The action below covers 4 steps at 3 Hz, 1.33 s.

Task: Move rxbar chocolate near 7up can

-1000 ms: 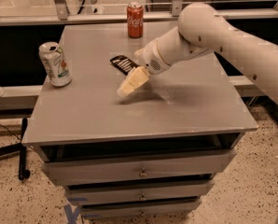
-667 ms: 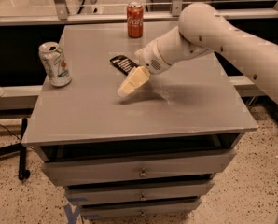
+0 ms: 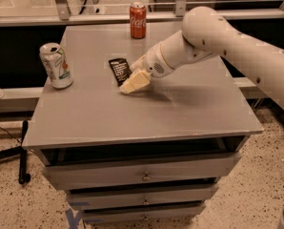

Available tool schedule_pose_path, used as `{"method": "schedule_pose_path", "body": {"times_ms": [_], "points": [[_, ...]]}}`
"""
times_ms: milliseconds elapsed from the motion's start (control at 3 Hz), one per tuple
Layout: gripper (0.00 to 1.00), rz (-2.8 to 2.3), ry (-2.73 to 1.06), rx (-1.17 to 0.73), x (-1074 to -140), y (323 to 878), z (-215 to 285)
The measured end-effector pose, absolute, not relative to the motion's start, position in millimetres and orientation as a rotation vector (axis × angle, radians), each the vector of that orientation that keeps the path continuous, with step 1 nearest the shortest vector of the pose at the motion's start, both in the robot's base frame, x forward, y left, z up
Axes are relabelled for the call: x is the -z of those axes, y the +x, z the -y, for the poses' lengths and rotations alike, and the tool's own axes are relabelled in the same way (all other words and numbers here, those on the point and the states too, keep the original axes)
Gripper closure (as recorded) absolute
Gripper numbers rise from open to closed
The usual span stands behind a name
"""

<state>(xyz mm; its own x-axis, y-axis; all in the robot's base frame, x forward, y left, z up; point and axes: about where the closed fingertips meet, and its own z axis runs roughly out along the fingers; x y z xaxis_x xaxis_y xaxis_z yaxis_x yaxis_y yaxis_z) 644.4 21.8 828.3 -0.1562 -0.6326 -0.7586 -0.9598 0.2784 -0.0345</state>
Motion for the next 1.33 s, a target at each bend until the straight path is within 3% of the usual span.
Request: {"method": "schedule_pose_path", "body": {"times_ms": [667,1000,1333], "points": [[0.87,-1.851,-1.435,-0.640,-851,653,-21],[1.00,-1.828,-1.430,-0.673,-875,652,-28],[1.00,-1.787,-1.431,-0.752,-890,637,-50]]}}
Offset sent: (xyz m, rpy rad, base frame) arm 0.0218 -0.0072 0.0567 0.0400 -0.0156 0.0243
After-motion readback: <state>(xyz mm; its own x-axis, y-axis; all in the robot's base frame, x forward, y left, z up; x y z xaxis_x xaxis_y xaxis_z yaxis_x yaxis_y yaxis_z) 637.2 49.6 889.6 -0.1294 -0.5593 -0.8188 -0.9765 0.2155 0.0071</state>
